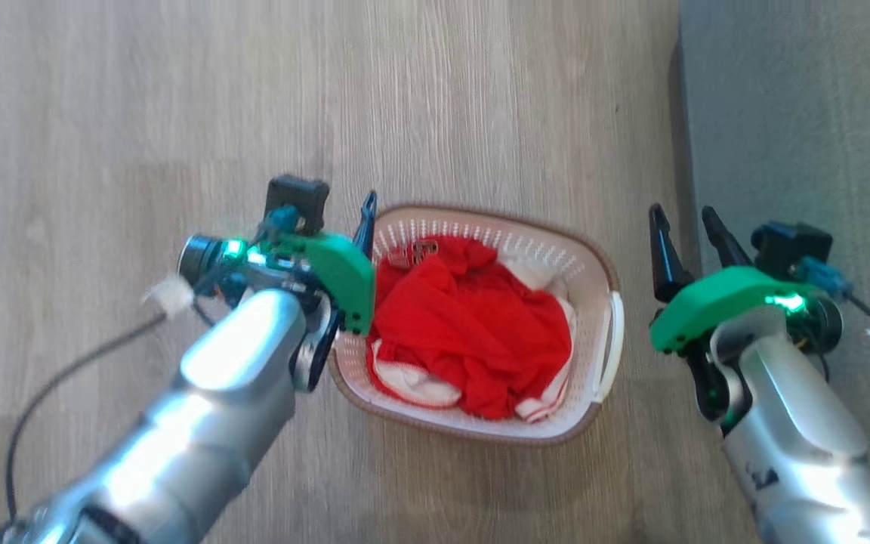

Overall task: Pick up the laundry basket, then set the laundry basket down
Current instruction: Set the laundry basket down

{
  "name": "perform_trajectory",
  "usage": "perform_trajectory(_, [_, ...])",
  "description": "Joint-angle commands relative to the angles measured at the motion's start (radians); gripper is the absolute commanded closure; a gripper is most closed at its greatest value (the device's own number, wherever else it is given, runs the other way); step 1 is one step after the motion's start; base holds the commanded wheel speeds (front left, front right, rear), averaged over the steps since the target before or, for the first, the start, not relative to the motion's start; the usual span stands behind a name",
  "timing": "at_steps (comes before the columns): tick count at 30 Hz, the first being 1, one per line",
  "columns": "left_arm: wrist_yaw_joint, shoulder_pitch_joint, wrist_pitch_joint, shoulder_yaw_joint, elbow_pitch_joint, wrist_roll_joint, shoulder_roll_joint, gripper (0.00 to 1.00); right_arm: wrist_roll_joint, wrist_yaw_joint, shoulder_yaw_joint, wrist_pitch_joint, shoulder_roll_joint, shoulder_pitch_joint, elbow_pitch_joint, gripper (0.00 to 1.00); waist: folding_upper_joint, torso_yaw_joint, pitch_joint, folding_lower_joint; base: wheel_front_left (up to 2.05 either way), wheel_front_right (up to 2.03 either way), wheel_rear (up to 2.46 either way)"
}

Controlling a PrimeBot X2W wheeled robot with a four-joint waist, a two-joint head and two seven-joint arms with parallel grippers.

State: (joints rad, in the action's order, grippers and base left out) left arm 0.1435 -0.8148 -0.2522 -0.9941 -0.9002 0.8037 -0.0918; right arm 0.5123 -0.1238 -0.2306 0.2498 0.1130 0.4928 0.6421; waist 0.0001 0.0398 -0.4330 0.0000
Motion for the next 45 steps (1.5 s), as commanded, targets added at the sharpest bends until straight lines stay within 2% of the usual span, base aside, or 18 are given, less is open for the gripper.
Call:
perform_trajectory(1, [0.018, 0.063, -0.009, 0.076, 0.063, -0.056, -0.041, 0.00, -0.015, -0.007, -0.002, 0.012, -0.016, -0.041, -0.052, 0.00, -0.0001, 0.011, 0.069, 0.0000, 0.00, 0.00, 0.00])
perform_trajectory(3, [0.026, 0.132, -0.009, 0.171, 0.156, -0.143, -0.053, 0.00, -0.029, -0.007, 0.019, 0.012, -0.021, -0.076, -0.101, 0.00, -0.0001, 0.012, 0.097, 0.0000, 0.00, 0.00, 0.00])
perform_trajectory(4, [0.025, 0.198, -0.009, 0.258, 0.242, -0.229, -0.056, 0.00, -0.041, -0.007, 0.037, 0.012, -0.027, -0.109, -0.148, 0.00, -0.0001, 0.013, 0.122, 0.0000, 0.00, 0.00, 0.00])
perform_trajectory(10, [-0.020, 0.369, -0.009, 0.464, 0.439, -0.431, -0.025, 0.00, -0.082, -0.007, 0.066, 0.012, -0.037, -0.191, -0.262, 0.00, -0.0001, 0.014, 0.177, 0.0000, 0.00, 0.00, 0.00])
perform_trajectory(11, [-0.020, 0.369, -0.009, 0.464, 0.439, -0.431, -0.025, 0.00, -0.082, -0.007, 0.066, 0.012, -0.037, -0.191, -0.262, 0.00, -0.0001, 0.014, 0.177, 0.0000, 0.00, 0.00, 0.00])
perform_trajectory(17, [-0.071, 0.474, -0.009, 0.609, 0.586, -0.567, 0.018, 0.00, -0.113, -0.007, 0.089, 0.012, -0.045, -0.242, -0.341, 0.00, -0.0001, 0.021, 0.192, 0.0000, 0.00, 0.00, 0.00])
perform_trajectory(21, [-0.096, 0.523, -0.009, 0.678, 0.665, -0.611, 0.035, 0.00, -0.120, -0.007, 0.113, 0.012, -0.050, -0.276, -0.388, 0.00, -0.0001, 0.029, 0.203, 0.0000, 0.00, 0.00, 0.00])
perform_trajectory(26, [-0.129, 0.569, -0.009, 0.709, 0.727, -0.626, 0.041, 0.00, -0.130, -0.007, 0.133, 0.012, -0.055, -0.316, -0.424, 0.00, -0.0001, 0.037, 0.222, 0.0000, 0.00, 0.00, 0.00])
perform_trajectory(33, [-0.126, 0.613, -0.009, 0.703, 0.758, -0.596, 0.041, 0.00, -0.136, -0.007, 0.150, 0.012, -0.061, -0.355, -0.458, 0.00, -0.0001, 0.037, 0.257, 0.0000, 0.00, 0.00, 0.00])
perform_trajectory(45, [-0.117, 0.655, -0.009, 0.705, 0.728, -0.578, 0.041, 0.00, -0.134, -0.007, 0.159, 0.012, -0.063, -0.409, -0.485, 0.00, -0.0001, 0.042, 0.308, 0.0000, 0.00, 0.00, 0.00])
